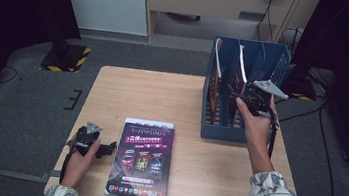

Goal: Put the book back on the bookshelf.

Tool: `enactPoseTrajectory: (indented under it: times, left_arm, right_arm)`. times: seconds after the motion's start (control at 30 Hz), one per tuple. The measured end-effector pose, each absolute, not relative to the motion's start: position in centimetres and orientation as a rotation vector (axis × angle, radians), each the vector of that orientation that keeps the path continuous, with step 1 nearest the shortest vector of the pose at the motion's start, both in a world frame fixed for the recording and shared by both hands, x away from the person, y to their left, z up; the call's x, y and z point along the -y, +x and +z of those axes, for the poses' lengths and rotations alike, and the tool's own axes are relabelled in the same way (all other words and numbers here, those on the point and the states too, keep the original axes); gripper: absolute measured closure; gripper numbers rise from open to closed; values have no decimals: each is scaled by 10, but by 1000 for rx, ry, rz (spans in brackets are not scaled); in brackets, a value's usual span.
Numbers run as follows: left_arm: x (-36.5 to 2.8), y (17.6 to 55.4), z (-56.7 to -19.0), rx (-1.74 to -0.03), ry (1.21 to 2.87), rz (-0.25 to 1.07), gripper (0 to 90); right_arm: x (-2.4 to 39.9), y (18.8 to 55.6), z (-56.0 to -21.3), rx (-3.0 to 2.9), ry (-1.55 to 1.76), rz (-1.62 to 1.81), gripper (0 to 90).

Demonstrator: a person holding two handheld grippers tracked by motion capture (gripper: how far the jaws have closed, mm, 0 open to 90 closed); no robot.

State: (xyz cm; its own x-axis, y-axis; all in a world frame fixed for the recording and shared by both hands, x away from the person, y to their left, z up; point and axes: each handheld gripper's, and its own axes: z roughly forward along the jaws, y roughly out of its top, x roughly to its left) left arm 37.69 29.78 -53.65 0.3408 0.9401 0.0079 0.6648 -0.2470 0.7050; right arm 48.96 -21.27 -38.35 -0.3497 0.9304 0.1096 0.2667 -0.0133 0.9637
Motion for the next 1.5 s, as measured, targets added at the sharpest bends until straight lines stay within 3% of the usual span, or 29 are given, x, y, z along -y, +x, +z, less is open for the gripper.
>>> enactPoseTrajectory:
  times: [1.5]
  left_arm:
    - [-298, 377, -537, -1398, 2004, 586, 23]
  right_arm:
    - [213, 434, -397, -1767, 1153, 1348, 127]
